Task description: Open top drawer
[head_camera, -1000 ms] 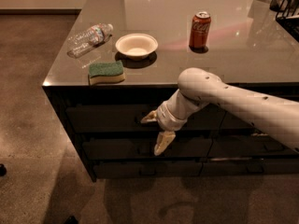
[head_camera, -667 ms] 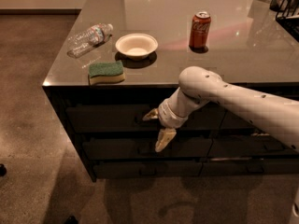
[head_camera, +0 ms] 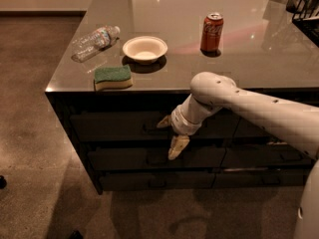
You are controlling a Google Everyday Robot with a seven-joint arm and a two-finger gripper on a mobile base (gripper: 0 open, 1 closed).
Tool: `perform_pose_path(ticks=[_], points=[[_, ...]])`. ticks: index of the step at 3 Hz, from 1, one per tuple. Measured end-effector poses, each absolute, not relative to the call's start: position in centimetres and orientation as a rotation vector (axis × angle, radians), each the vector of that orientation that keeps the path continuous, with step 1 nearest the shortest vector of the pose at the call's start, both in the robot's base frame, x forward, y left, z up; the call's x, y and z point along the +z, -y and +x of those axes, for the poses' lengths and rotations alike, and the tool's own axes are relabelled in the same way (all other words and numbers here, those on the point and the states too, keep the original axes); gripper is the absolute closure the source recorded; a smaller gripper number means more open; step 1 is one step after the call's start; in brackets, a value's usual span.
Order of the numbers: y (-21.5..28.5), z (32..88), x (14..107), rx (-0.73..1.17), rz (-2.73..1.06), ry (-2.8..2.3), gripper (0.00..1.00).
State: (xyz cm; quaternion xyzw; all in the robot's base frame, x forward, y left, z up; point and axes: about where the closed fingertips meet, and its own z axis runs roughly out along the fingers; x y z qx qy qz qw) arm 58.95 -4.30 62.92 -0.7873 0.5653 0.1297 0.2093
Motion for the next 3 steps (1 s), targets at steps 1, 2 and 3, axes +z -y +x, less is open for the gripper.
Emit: perform_pose_path(ticks=[1, 2, 3], points=[[3.0, 57.6, 62.0, 0.367, -2.258, -1.594, 0.28], [2.4, 56.4, 60.7, 0.341, -2.313, -1.625, 0.33], [2.3, 56.3, 60.5, 0.335, -2.321, -1.630, 0.38]])
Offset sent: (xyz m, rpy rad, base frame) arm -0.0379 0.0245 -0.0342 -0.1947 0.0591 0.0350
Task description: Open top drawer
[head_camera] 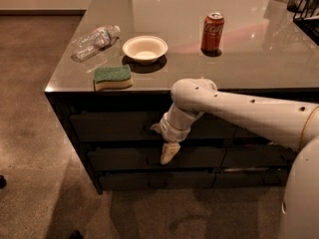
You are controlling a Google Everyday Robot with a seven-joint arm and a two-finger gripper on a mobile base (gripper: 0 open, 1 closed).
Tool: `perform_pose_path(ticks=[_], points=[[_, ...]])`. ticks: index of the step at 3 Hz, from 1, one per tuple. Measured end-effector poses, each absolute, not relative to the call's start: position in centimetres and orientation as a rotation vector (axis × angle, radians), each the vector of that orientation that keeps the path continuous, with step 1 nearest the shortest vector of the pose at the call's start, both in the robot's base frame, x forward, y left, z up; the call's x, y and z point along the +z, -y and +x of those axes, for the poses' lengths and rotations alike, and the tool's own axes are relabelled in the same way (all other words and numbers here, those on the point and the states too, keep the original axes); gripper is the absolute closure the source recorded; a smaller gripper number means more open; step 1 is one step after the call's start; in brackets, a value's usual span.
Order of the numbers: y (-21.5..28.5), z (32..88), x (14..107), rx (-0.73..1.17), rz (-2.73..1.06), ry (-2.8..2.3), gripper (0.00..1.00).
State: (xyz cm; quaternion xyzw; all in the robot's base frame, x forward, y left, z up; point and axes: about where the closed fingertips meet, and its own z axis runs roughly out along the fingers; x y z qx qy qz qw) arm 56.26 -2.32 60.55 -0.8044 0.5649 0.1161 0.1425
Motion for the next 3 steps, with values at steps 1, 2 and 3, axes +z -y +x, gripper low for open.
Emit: perform_pose_path(ticks=[1, 2, 3], points=[[2.32, 56.26, 60.55, 0.335, -2.321, -1.630, 0.46], [2.32, 56.26, 60.55, 0.335, -2.321, -1.630, 0.53], [2.32, 56.26, 60.55, 0.335, -2.321, -1.630, 0.57]])
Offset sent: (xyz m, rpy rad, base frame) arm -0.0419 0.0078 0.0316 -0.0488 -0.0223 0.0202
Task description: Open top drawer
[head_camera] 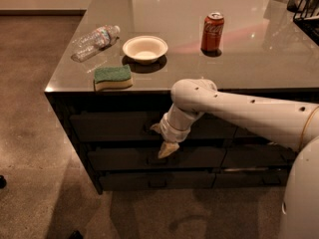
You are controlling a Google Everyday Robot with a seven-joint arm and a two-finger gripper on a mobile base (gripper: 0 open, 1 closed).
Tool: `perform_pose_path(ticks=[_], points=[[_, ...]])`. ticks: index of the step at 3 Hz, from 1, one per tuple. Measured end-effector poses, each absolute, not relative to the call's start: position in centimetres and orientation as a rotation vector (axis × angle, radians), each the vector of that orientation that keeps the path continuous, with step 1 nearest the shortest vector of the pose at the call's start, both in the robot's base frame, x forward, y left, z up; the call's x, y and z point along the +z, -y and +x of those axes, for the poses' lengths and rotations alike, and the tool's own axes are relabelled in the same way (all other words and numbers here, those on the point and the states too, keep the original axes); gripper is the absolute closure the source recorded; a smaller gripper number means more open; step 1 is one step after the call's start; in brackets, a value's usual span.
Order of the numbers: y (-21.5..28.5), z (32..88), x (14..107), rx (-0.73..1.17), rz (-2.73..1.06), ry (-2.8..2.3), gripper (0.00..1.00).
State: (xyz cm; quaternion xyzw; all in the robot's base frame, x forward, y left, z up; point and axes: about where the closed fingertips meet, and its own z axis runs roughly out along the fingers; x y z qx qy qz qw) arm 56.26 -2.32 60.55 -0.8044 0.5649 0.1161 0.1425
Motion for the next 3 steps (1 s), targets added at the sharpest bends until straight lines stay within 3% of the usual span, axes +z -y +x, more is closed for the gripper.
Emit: perform_pose_path(ticks=[2, 3], points=[[2.32, 56.25, 60.55, 0.335, -2.321, -1.630, 0.57], [2.32, 56.25, 60.55, 0.335, -2.321, -1.630, 0.38]])
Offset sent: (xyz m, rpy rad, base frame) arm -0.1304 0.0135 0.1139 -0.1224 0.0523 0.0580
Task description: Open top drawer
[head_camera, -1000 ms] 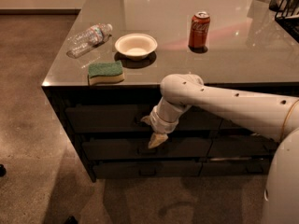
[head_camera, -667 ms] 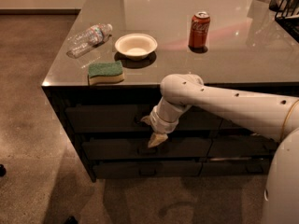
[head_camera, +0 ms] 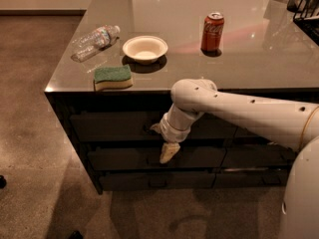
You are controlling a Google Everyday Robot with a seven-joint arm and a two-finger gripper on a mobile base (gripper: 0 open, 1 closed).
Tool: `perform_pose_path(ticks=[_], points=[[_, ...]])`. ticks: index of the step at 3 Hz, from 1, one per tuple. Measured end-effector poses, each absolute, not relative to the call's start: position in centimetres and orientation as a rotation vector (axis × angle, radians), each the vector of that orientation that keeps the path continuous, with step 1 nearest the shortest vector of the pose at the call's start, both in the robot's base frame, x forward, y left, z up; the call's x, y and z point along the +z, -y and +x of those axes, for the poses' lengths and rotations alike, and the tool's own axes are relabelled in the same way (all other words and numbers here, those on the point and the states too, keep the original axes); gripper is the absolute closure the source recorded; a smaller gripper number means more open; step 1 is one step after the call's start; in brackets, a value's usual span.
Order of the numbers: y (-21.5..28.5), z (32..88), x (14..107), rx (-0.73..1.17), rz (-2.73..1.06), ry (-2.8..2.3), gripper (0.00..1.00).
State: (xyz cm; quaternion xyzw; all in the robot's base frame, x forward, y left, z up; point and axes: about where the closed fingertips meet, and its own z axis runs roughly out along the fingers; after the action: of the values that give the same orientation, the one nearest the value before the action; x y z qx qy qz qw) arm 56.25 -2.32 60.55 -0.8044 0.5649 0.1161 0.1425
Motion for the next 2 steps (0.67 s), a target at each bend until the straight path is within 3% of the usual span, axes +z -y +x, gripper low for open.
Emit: perform_pose_path(ticks=[1, 2], points=[[2.32, 56.25, 60.55, 0.335, -2.321, -1.630, 0.15], [2.32, 56.25, 60.55, 0.335, -2.321, -1.630, 0.03]])
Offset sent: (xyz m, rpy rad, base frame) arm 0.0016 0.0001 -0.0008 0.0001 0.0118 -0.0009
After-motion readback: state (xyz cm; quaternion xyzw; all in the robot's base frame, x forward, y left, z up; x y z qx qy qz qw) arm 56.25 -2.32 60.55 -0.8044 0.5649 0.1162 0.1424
